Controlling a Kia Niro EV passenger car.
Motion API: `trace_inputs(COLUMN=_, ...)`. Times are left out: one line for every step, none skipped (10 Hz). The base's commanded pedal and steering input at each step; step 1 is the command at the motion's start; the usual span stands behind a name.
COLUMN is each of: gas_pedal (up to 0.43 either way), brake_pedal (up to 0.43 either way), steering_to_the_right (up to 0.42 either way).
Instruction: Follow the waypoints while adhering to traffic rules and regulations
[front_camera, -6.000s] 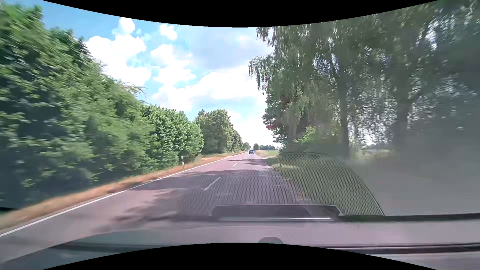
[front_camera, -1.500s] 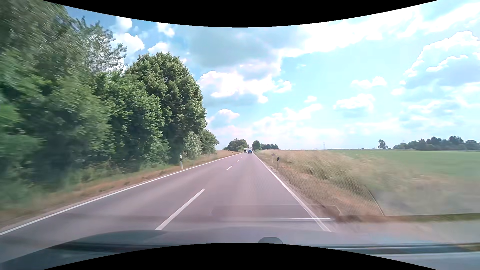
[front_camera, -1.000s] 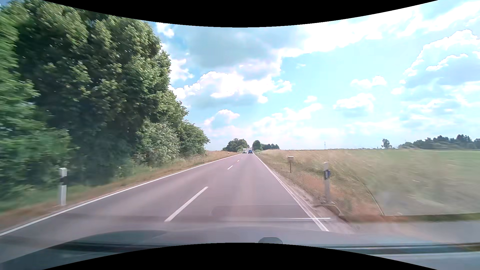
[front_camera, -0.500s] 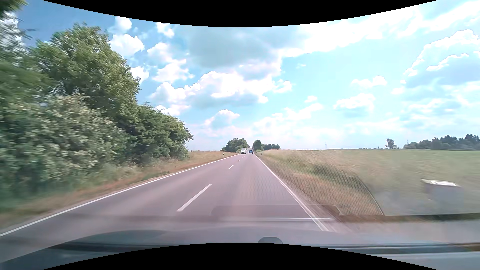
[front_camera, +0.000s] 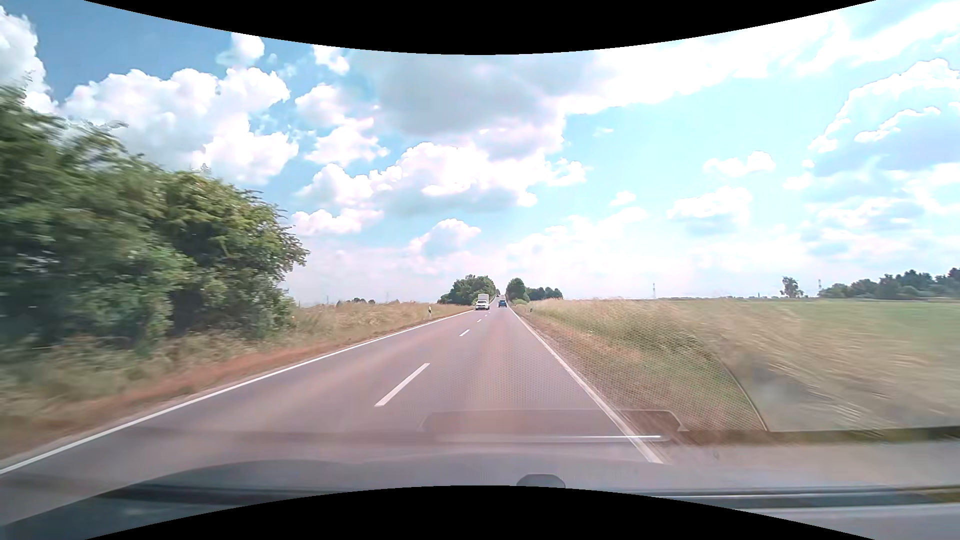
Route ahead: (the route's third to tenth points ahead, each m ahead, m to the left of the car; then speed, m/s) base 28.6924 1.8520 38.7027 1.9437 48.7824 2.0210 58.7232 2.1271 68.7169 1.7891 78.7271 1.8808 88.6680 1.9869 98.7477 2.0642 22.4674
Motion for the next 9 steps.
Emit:
trace_inputs(gas_pedal=0.240, brake_pedal=0.000, steering_to_the_right=-0.001)
trace_inputs(gas_pedal=0.240, brake_pedal=0.000, steering_to_the_right=-0.001)
trace_inputs(gas_pedal=0.240, brake_pedal=0.000, steering_to_the_right=0.000)
trace_inputs(gas_pedal=0.240, brake_pedal=0.000, steering_to_the_right=-0.001)
trace_inputs(gas_pedal=0.240, brake_pedal=0.000, steering_to_the_right=-0.001)
trace_inputs(gas_pedal=0.240, brake_pedal=0.000, steering_to_the_right=-0.001)
trace_inputs(gas_pedal=0.240, brake_pedal=0.000, steering_to_the_right=-0.001)
trace_inputs(gas_pedal=0.240, brake_pedal=0.000, steering_to_the_right=-0.001)
trace_inputs(gas_pedal=0.240, brake_pedal=0.000, steering_to_the_right=-0.001)
